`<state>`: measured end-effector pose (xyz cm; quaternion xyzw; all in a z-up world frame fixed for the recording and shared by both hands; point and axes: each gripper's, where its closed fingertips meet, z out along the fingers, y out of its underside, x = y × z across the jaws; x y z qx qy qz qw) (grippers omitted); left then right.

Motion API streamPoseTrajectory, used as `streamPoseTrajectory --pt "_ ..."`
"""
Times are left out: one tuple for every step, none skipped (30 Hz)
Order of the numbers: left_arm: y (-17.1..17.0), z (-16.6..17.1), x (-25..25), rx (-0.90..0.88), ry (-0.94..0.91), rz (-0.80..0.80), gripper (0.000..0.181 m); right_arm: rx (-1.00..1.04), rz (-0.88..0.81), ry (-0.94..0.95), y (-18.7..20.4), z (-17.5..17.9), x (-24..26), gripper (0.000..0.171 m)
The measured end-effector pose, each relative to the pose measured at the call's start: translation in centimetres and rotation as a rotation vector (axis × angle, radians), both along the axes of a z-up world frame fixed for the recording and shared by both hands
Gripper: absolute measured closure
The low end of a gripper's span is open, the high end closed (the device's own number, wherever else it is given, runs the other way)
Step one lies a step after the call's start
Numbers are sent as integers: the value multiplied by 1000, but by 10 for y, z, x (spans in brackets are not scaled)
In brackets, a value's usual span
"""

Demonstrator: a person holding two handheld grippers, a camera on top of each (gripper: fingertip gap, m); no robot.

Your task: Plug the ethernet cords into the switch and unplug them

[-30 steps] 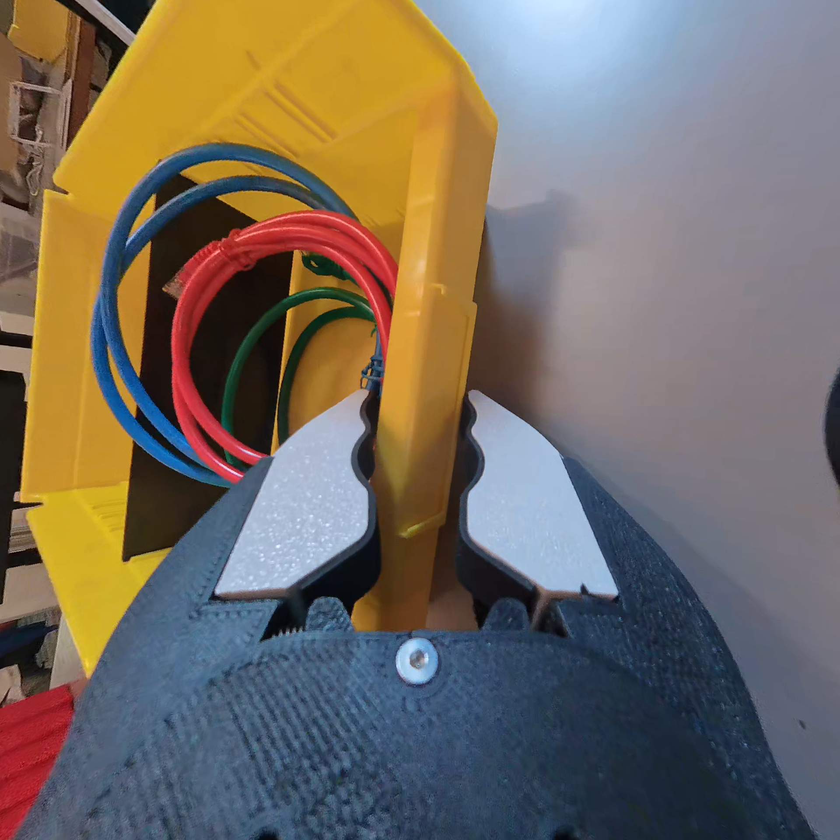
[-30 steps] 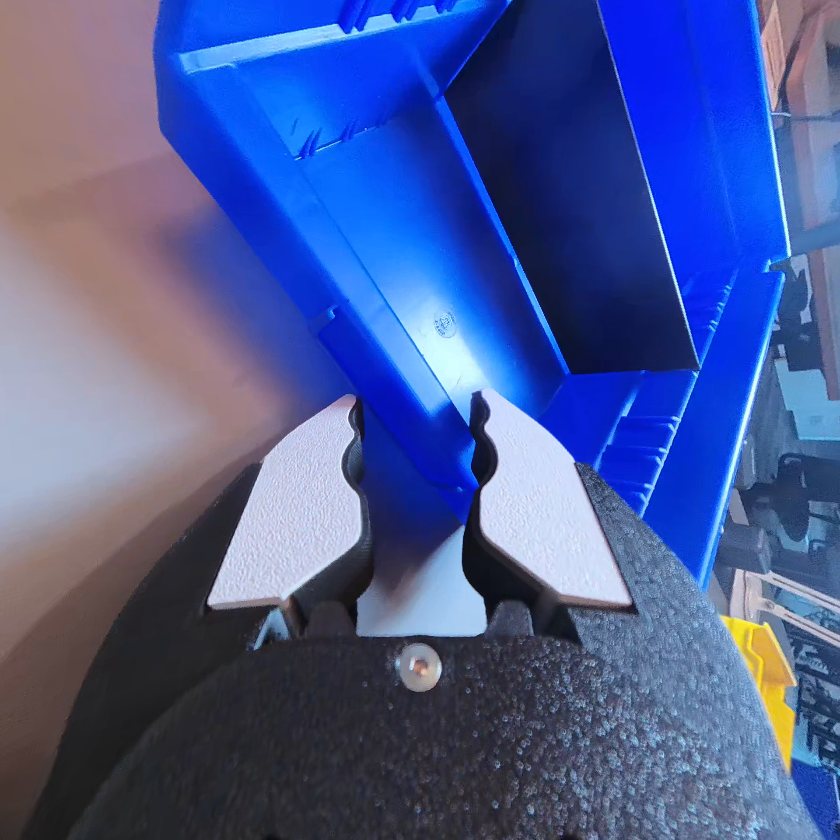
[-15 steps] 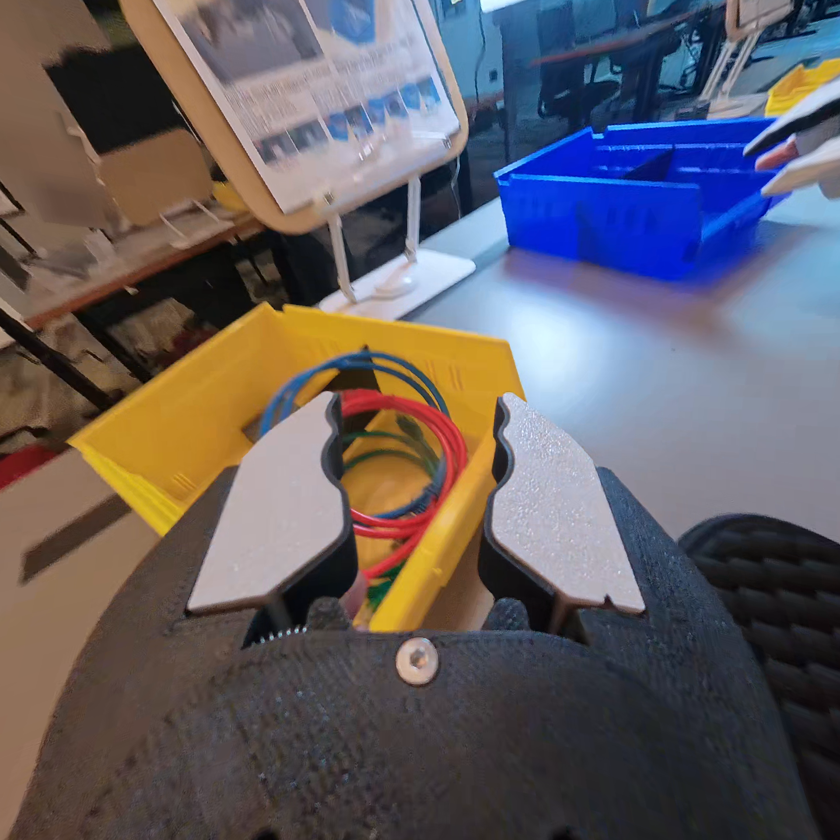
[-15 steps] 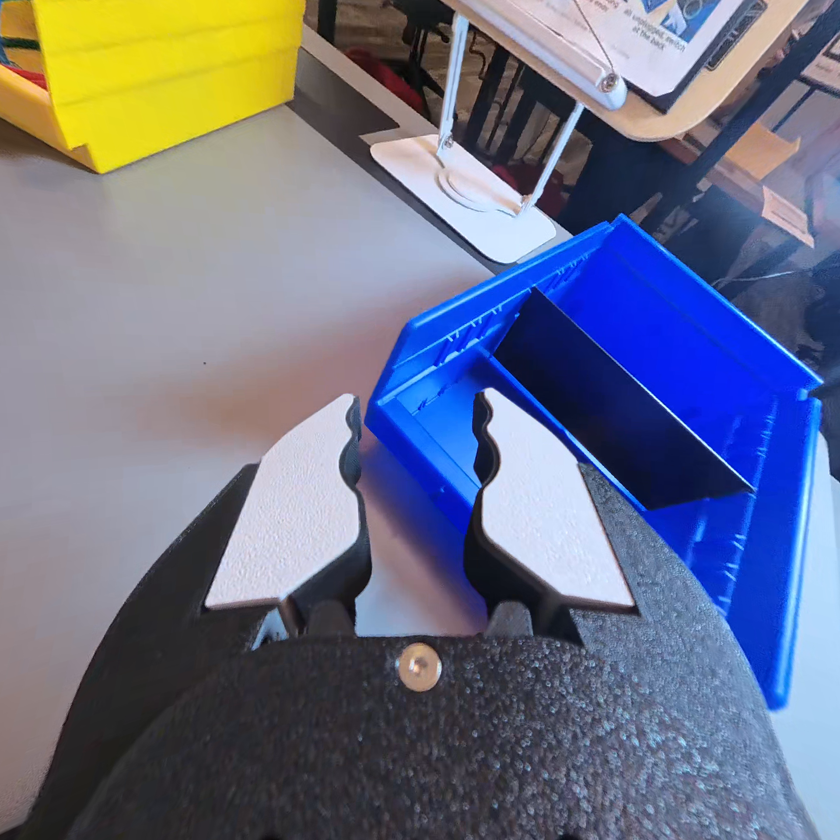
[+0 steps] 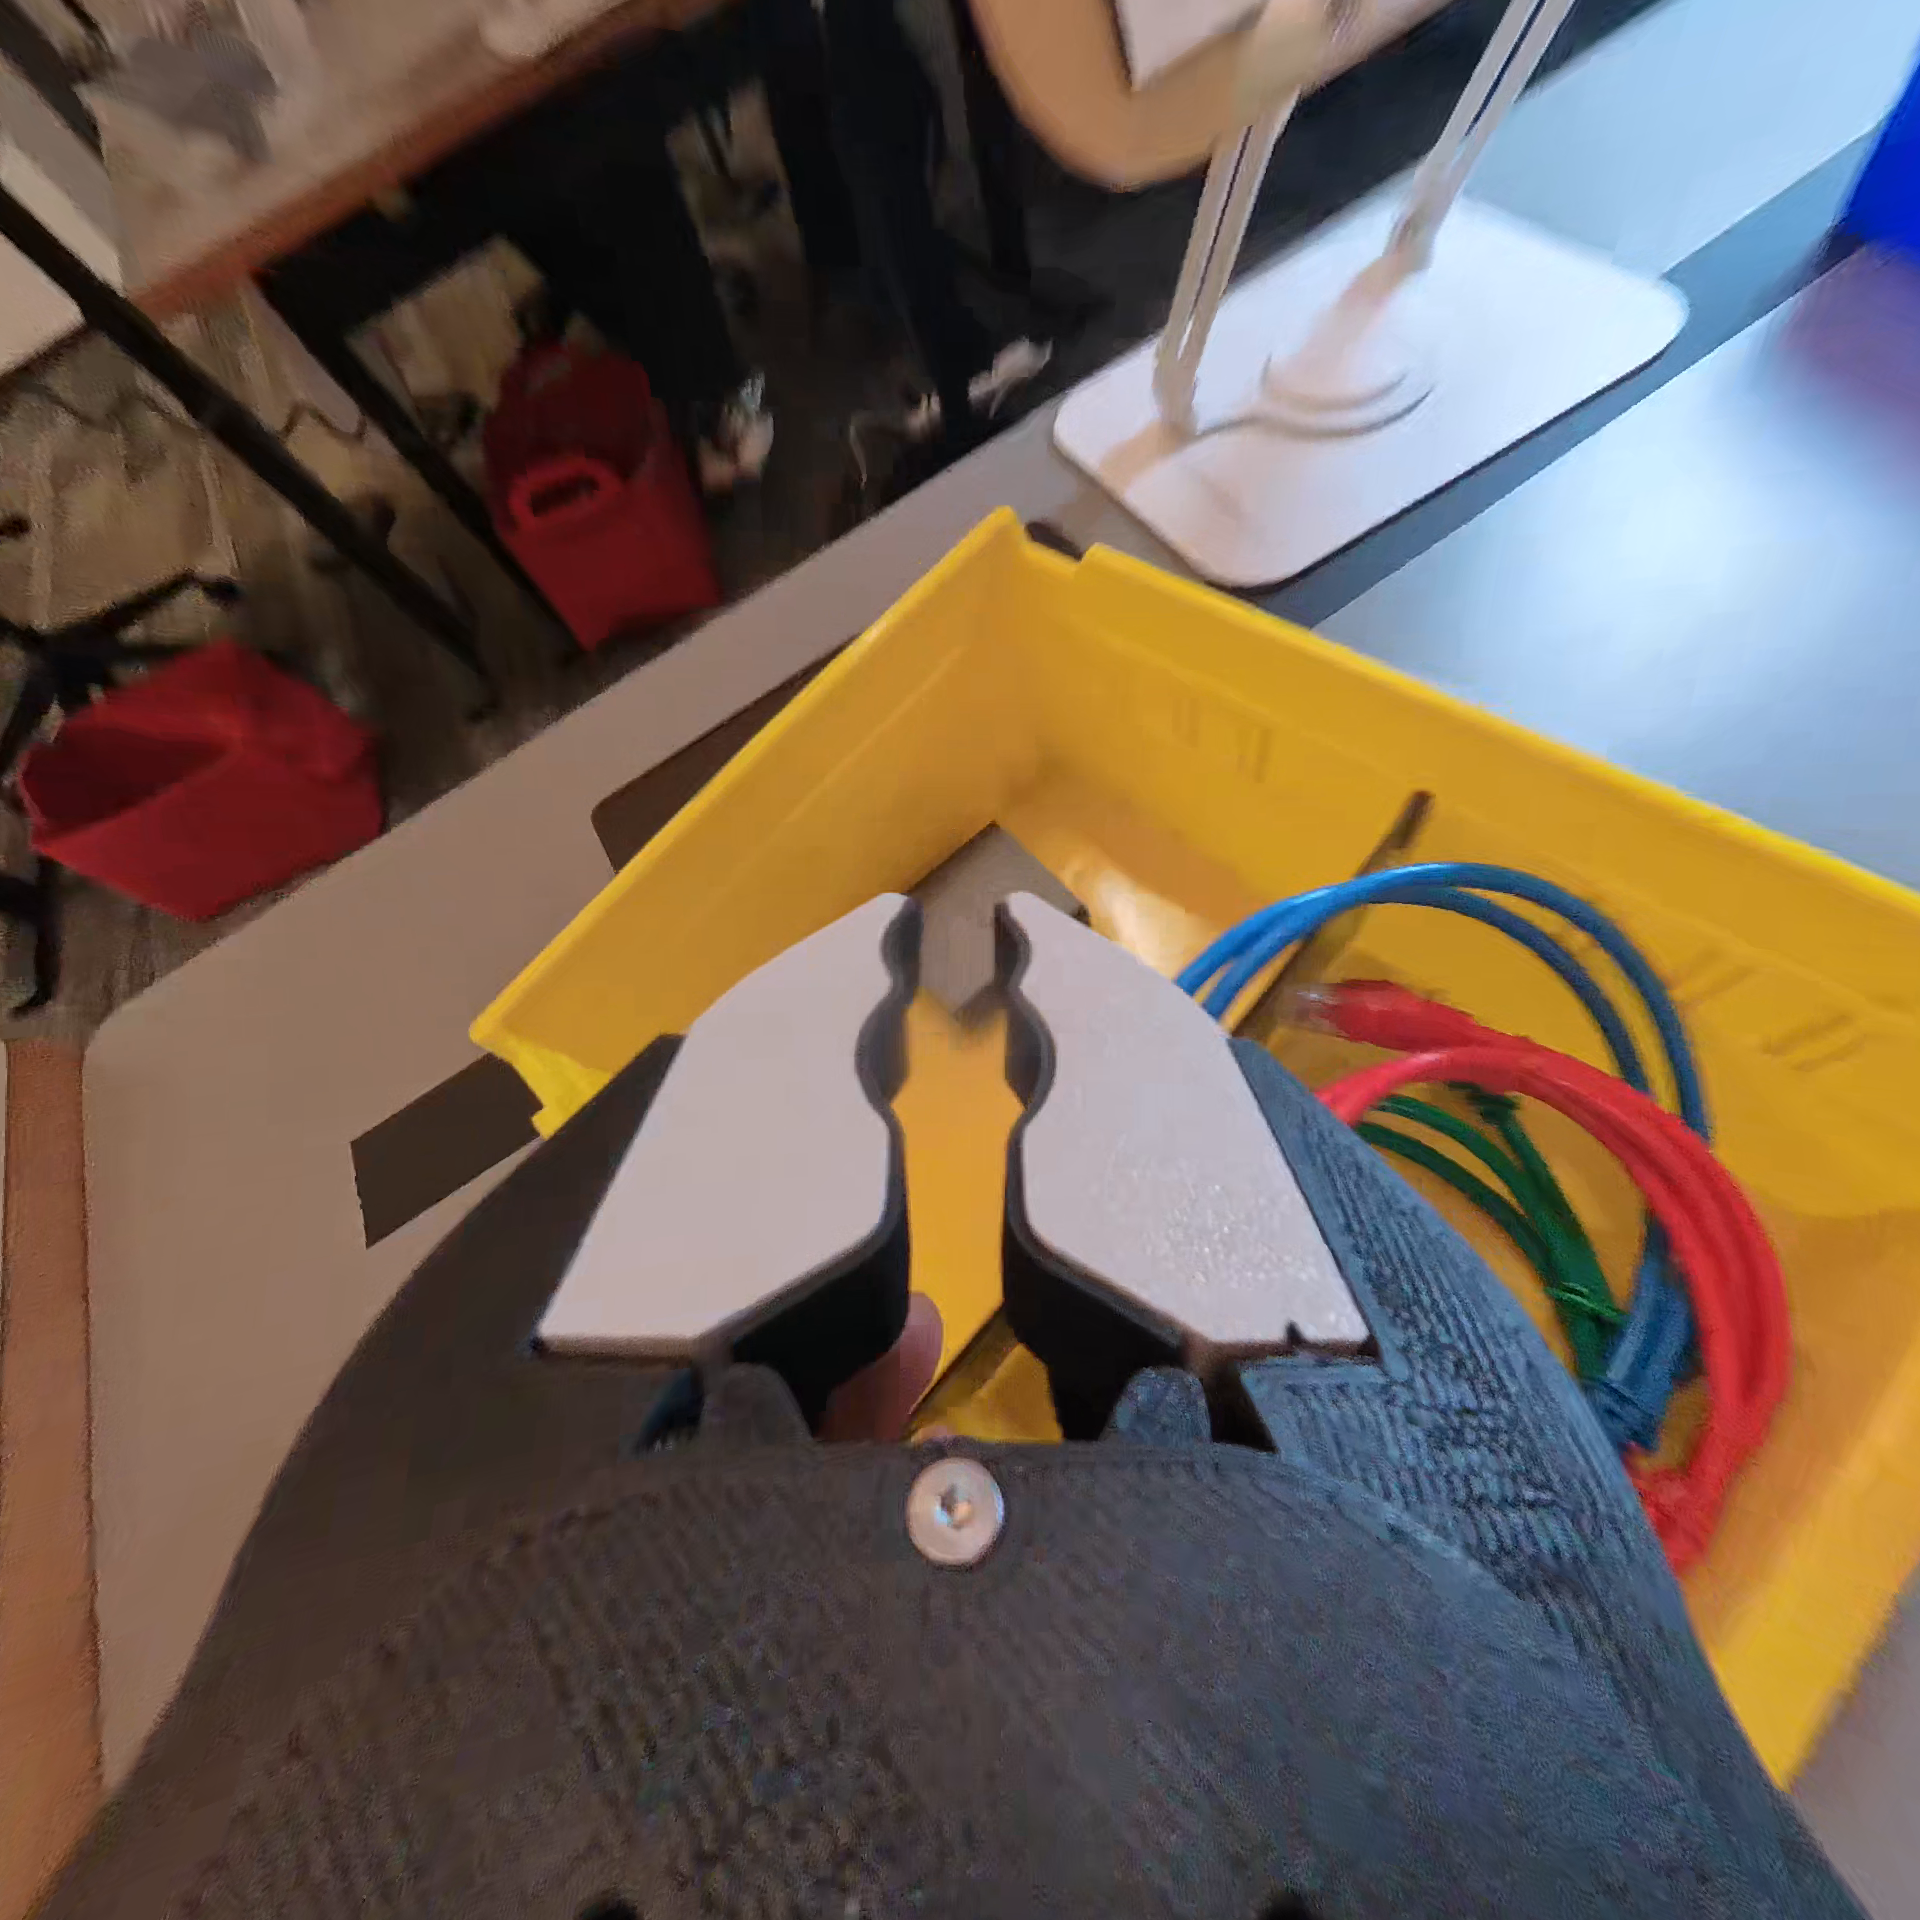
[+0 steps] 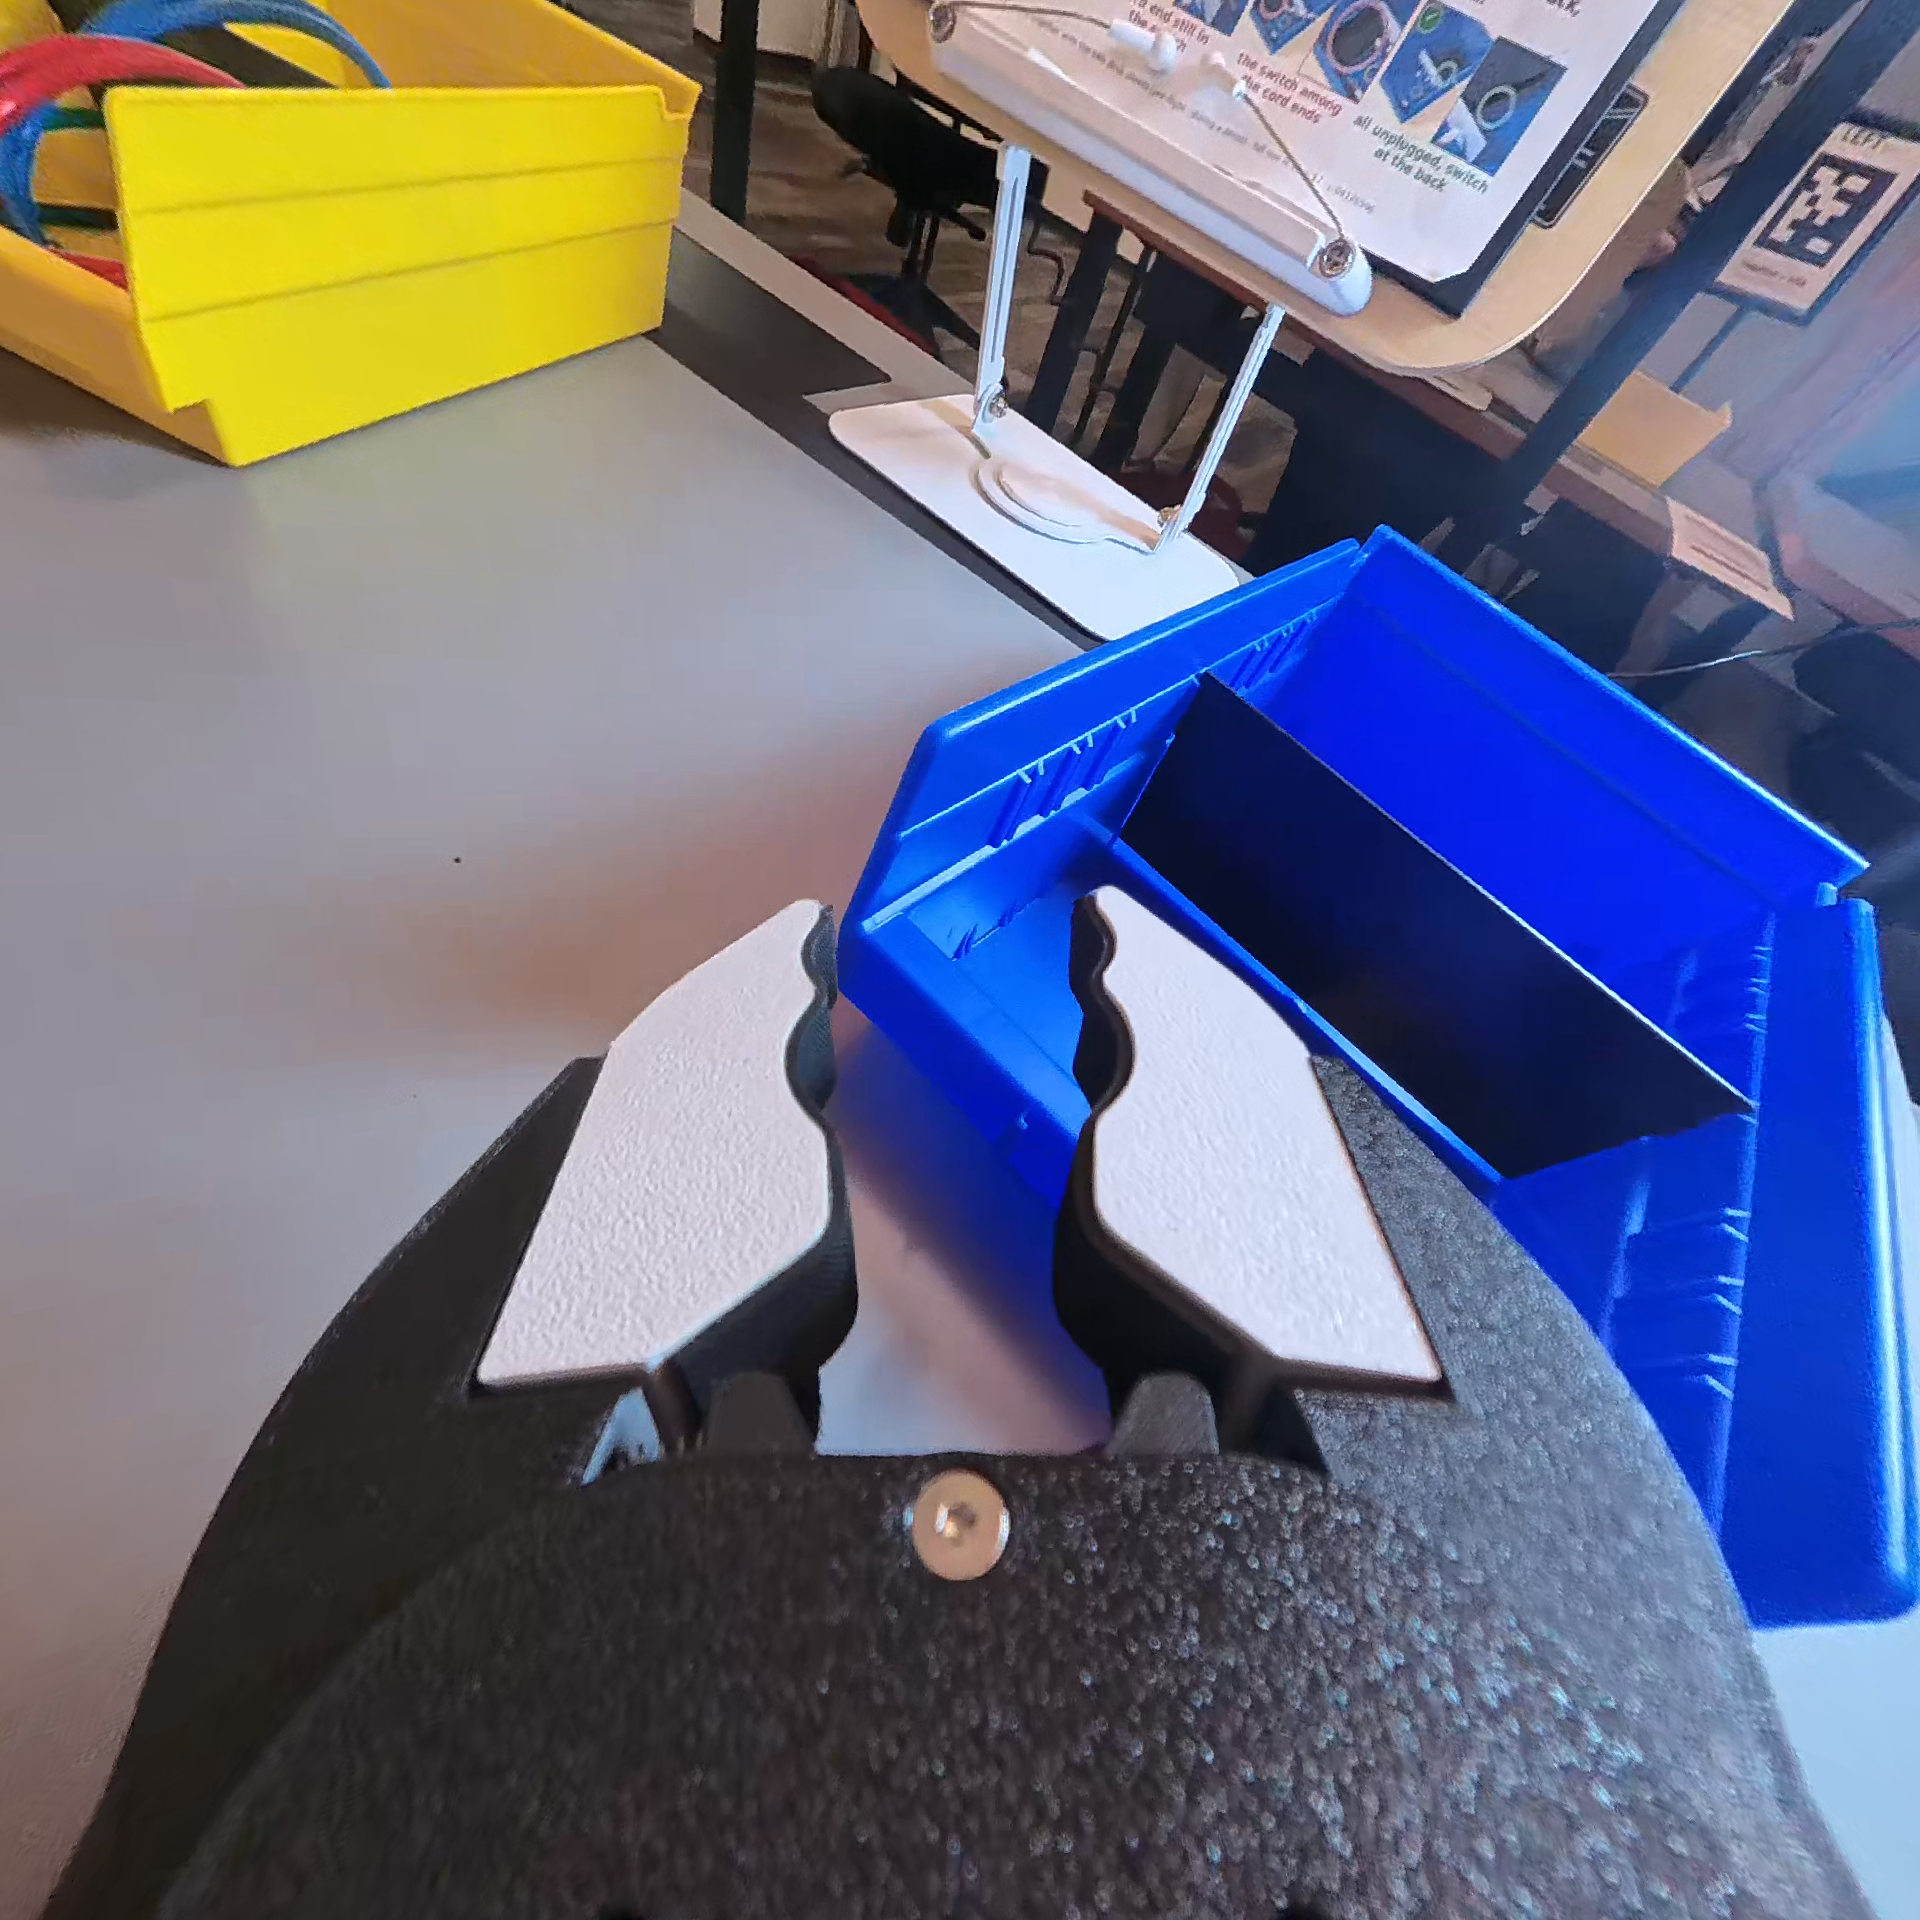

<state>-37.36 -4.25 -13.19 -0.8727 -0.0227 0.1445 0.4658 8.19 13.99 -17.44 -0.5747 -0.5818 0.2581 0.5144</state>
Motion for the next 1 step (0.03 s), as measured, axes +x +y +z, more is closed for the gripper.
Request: streamPoseTrajectory --pt "8 -11 -6 -60 -6 15 161 -7 4 5 -1 0 -1 127"
